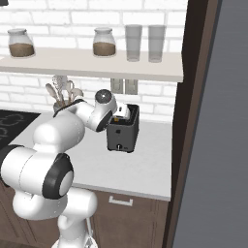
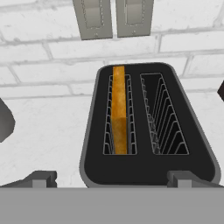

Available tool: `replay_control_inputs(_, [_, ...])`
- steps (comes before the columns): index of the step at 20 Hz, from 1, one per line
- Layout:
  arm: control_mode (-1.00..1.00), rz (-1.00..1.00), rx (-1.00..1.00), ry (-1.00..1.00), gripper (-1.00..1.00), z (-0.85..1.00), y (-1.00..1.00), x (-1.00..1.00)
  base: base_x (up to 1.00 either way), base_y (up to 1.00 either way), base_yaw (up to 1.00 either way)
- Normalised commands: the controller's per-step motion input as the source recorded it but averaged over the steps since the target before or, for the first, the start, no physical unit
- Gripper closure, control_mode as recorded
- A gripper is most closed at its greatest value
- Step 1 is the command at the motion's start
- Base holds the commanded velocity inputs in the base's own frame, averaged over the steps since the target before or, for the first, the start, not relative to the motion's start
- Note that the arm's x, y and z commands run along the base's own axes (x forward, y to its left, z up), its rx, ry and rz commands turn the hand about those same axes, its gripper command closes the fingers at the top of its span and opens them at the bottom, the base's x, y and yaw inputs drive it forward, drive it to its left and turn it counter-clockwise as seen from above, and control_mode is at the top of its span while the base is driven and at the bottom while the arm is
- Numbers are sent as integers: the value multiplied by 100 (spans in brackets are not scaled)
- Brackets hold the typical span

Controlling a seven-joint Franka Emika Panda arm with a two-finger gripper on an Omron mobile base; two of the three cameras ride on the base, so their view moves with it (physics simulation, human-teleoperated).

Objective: Start the toaster. Once the lever pops up, take the bread to the plate on the dining counter.

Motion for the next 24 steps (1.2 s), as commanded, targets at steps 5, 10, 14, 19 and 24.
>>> replay_control_inputs(5, [-100, 0, 0, 0, -100, 0, 0, 0, 0, 0, 0])
replay_control_inputs(10, [-100, 0, 0, 0, -100, 0, 0, 0, 0, 0, 0])
replay_control_inputs(14, [-100, 0, 0, 0, -100, 0, 0, 0, 0, 0, 0])
replay_control_inputs(19, [-100, 0, 0, 0, -100, 0, 0, 0, 0, 0, 0])
replay_control_inputs(24, [-100, 0, 0, 0, -100, 0, 0, 0, 0, 0, 0])
